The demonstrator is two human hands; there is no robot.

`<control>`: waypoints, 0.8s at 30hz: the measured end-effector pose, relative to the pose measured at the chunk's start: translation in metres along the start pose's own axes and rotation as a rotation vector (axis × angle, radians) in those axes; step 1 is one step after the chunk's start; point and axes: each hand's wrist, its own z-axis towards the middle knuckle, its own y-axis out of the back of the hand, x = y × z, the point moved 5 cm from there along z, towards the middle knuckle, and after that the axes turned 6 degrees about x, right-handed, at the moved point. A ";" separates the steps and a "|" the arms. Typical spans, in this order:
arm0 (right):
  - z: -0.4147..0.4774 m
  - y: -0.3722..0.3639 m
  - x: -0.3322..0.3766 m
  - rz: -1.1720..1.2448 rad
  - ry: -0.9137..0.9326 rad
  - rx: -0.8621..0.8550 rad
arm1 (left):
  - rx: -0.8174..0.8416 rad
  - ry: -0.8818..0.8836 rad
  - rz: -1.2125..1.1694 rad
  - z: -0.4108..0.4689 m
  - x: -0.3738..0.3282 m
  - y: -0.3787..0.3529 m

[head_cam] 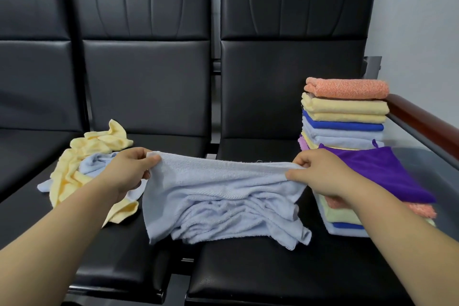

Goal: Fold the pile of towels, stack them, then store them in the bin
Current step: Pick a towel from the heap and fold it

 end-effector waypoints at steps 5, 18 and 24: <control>-0.002 0.012 0.000 0.254 -0.043 0.036 | -0.065 -0.011 0.003 0.002 -0.004 0.010; 0.031 0.039 0.022 0.694 -0.117 -0.107 | -0.104 0.038 -0.408 0.006 -0.051 0.013; 0.058 0.090 0.073 0.867 0.168 -0.326 | -0.188 -0.223 -0.563 0.021 -0.129 0.045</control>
